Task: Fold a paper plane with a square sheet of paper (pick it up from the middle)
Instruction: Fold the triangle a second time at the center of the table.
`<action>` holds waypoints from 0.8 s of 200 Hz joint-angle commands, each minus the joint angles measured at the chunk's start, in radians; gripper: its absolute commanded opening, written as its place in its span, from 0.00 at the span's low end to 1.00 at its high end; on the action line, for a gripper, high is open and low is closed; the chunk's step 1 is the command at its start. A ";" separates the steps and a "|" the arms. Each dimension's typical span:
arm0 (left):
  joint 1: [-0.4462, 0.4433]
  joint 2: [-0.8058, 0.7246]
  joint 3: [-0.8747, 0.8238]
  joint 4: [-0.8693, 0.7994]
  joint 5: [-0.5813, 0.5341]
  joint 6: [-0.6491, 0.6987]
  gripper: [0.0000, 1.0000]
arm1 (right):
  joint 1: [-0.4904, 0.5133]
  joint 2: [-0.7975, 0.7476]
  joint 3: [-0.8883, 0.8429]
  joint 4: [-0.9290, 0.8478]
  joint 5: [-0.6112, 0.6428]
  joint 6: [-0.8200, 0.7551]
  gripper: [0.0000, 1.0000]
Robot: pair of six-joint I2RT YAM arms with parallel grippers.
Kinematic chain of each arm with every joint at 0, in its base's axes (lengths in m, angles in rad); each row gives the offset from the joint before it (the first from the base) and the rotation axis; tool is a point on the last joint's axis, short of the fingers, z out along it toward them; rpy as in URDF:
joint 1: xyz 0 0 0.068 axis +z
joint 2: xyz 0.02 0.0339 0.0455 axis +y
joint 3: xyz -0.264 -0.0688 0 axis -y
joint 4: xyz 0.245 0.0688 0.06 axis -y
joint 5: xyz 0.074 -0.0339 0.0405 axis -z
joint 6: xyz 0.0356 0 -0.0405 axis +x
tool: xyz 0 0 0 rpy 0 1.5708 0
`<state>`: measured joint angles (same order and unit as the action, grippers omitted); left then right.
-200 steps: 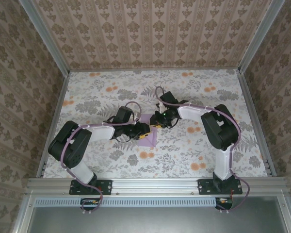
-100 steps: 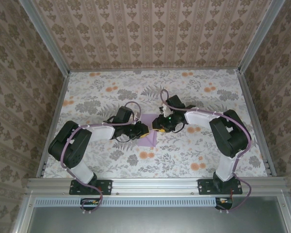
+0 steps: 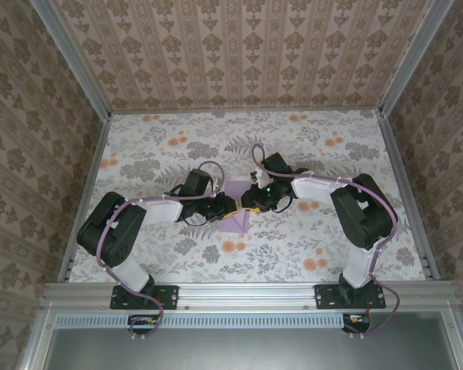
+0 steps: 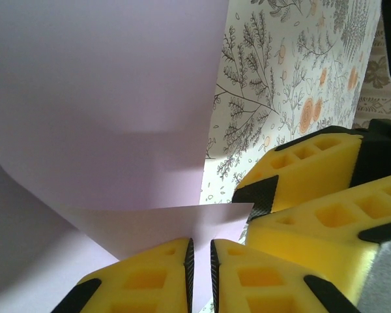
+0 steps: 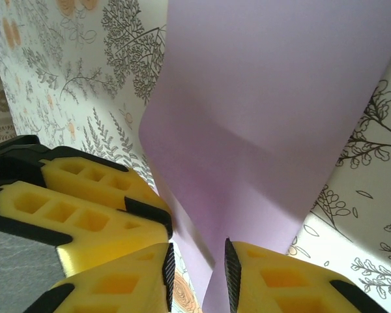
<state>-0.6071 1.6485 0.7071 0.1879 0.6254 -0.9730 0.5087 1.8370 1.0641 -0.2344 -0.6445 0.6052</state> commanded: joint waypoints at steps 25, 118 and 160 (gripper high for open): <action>0.001 0.005 -0.009 0.016 0.010 -0.008 0.18 | 0.003 0.023 0.022 0.003 -0.018 -0.014 0.18; -0.031 0.042 0.017 0.058 0.011 -0.018 0.17 | 0.002 0.047 0.052 -0.088 0.126 -0.078 0.07; -0.040 0.052 0.031 0.056 0.011 -0.018 0.17 | 0.002 0.058 0.072 -0.115 0.159 -0.099 0.07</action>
<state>-0.6376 1.6928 0.7094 0.2256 0.6285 -0.9764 0.5087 1.8755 1.0996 -0.2981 -0.5289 0.5404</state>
